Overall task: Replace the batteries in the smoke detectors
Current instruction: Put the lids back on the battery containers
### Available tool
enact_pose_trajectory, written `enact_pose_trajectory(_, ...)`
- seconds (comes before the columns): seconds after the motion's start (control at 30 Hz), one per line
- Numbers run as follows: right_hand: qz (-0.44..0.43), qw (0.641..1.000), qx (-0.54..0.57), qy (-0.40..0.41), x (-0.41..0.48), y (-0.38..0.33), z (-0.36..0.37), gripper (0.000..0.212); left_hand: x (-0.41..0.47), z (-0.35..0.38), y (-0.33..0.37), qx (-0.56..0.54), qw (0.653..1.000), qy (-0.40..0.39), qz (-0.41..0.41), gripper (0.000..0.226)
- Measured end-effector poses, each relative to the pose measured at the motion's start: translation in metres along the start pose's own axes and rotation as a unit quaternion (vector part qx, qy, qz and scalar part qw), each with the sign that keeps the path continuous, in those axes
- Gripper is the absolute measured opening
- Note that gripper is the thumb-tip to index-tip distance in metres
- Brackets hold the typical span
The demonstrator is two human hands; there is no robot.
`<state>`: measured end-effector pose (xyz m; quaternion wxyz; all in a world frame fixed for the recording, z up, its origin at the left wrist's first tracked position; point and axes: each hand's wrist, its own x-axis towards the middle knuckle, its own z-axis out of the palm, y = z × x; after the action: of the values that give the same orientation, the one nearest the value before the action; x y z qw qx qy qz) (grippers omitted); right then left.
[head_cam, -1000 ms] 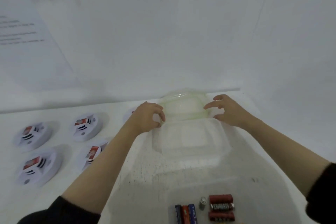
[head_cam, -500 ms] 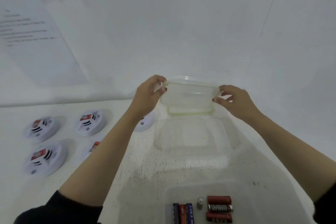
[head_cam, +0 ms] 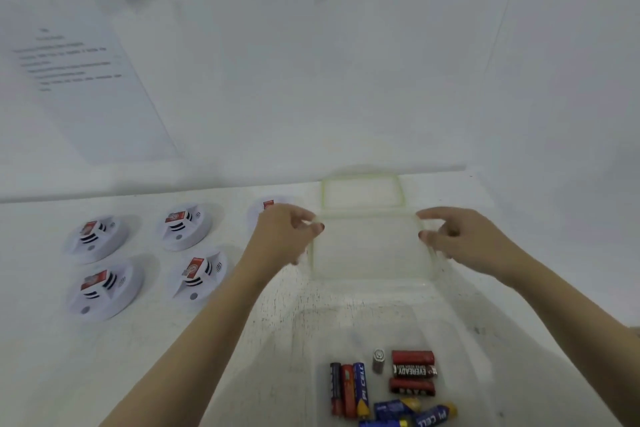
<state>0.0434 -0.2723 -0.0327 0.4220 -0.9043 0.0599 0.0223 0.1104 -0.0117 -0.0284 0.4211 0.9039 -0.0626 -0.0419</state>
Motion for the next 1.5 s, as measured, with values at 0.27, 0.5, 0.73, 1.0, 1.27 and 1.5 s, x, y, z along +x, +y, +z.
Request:
enact_pose_trajectory(0.27,0.031,0.996,0.082,0.035,-0.005,0.005,0.014,0.032,-0.014,0.018,-0.010,-0.149,0.987,0.020,-0.050,0.021)
enact_pose_trajectory(0.5,-0.141,0.984,-0.060,0.092,-0.013,0.003,0.020,0.040,-0.017,0.025,-0.013,0.008,0.989,0.081,0.127,0.027)
enact_pose_trajectory(0.73,-0.216,0.960,-0.165,-0.070,-0.013,0.007,0.027,0.077,-0.018,0.036,-0.019,0.187,0.937,-0.124,0.269,0.099)
enact_pose_trajectory(1.0,-0.272,0.940,-0.202,0.039,-0.009,0.015,0.043,0.068,-0.017,0.052,-0.031,0.185,0.929,-0.014,0.320,0.081)
enact_pose_trajectory(1.27,-0.229,0.950,-0.206,-0.041,-0.002,0.010,0.018,0.063,-0.016,0.033,-0.013,0.105,0.964,-0.005,0.245,0.042)
enact_pose_trajectory(1.5,-0.214,0.953,-0.191,0.095,-0.007,0.003,0.027,0.049,-0.024,0.031,0.001,0.057,0.982,-0.072,0.166,0.026)
